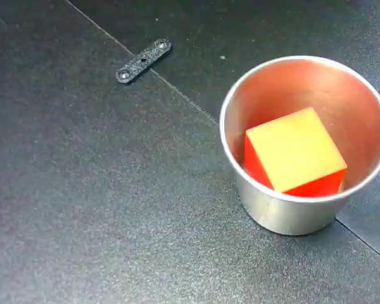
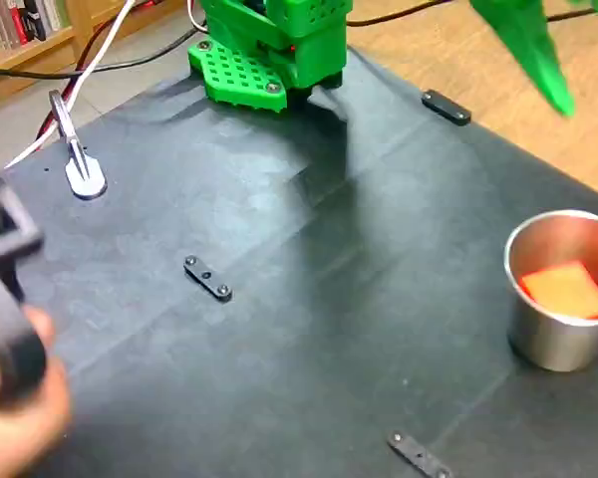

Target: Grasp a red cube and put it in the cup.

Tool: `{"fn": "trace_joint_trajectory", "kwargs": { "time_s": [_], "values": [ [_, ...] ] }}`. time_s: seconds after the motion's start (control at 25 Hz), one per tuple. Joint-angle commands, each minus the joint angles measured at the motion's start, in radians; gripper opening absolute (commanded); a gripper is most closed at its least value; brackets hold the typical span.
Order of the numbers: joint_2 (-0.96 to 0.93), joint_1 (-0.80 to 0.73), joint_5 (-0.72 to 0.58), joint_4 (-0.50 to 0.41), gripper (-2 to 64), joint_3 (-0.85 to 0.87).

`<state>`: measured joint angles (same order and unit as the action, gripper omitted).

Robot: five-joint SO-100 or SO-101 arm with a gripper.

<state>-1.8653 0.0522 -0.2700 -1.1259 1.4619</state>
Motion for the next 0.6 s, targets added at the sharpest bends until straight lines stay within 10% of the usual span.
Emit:
{"fn": "trace_joint_trajectory", "kwargs": {
  "time_s": [0.0, 0.24, 0.56],
  "values": [
    [-0.107, -0.011, 0.009, -0.049, 27.6, -0.005],
    [-0.216, -0.011, 0.169, -0.236, 27.6, -0.005],
    [-0.373, -0.011, 0.307, -0.267, 27.6, 0.023]
  ]
}}
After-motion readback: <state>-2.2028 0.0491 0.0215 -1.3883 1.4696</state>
